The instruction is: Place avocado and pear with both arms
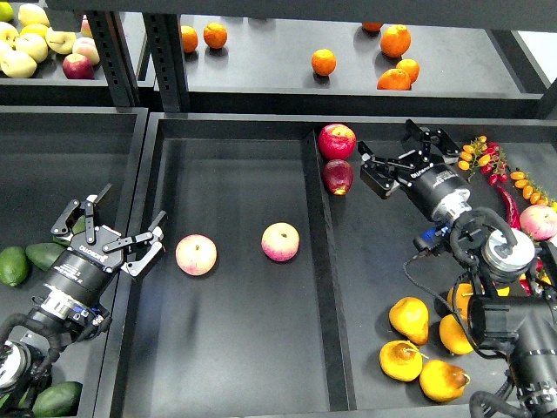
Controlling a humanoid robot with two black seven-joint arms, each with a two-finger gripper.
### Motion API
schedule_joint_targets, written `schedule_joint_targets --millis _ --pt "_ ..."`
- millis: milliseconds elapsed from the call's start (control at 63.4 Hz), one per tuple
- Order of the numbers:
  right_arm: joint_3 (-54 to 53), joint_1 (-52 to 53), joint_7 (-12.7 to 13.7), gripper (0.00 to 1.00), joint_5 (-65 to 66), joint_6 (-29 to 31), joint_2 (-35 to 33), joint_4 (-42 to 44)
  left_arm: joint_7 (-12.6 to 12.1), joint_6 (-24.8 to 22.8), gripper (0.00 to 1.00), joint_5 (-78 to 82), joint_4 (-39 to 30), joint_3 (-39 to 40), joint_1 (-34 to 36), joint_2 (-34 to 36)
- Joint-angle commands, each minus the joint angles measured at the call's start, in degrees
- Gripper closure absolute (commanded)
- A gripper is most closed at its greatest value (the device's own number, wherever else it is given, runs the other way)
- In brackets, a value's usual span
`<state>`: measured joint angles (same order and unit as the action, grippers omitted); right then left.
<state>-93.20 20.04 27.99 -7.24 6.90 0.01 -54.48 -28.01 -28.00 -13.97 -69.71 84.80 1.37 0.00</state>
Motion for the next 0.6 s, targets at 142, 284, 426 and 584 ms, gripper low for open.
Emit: schedule_joint_targets --millis 142,284,426,584 --pt "0.21 -8.25 0.01 0.0 -2.42 11.64 -0.01 3.94 0.01 0.0 0.01 0.26 1.5 0.54 -0.49 0.0" --pt "2.75 -11.68 -3.46 0.0 -5.42 17.53 -0.01 4.91 0.01 0.0 0.01 0.26 4.05 0.54 -0.76 0.0" --pt "7.76 -15.11 -10.41 0.0 -5.77 21.1 -0.01 4.73 0.01 0.0 0.01 0.17 4.84 0.54 -0.85 0.0" --pt "15.76 -20.83 -14.36 0.0 -5.68 21.1 -0.01 4.12 3.48 0.0 0.01 0.26 4.32 -0.6 -1.2 0.0"
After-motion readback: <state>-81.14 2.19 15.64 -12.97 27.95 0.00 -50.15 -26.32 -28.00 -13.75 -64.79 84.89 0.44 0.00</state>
